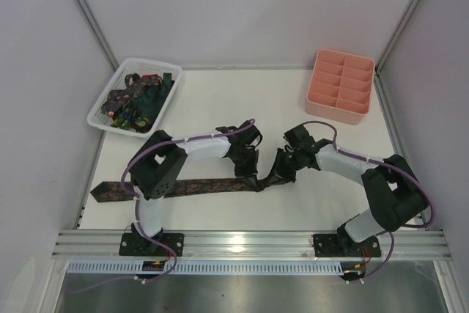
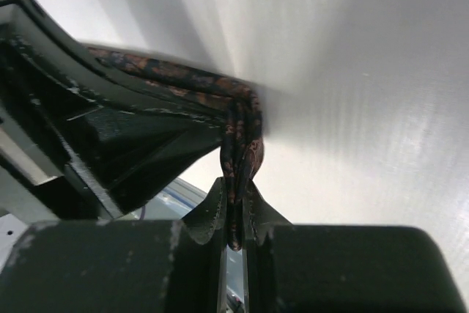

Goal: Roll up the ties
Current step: Roll the tie

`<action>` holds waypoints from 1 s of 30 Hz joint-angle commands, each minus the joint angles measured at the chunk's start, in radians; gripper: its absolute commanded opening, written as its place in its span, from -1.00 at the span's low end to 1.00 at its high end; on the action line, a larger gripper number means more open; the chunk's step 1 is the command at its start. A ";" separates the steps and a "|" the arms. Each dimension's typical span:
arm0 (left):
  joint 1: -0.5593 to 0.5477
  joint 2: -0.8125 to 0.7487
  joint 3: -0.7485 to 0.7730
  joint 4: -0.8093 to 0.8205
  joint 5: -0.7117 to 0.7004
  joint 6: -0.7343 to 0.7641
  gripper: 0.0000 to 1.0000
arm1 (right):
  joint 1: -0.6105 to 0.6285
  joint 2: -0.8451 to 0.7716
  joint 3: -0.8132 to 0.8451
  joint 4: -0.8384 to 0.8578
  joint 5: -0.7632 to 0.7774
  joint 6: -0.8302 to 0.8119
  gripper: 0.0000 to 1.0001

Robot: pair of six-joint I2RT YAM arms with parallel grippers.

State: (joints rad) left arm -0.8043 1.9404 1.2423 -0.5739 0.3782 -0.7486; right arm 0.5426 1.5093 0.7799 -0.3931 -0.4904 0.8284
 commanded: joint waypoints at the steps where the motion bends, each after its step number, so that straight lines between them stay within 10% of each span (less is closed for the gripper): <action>1: 0.010 0.014 0.046 0.000 -0.009 0.023 -0.99 | 0.019 0.025 0.056 0.022 -0.042 0.023 -1.00; 30: 0.036 -0.106 -0.017 -0.081 -0.266 0.115 -0.99 | 0.134 0.267 0.211 -0.003 0.096 0.048 -1.00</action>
State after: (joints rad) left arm -0.7753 1.9022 1.2423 -0.6430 0.1806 -0.6537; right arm 0.6598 1.7565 0.9569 -0.3447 -0.4671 0.8864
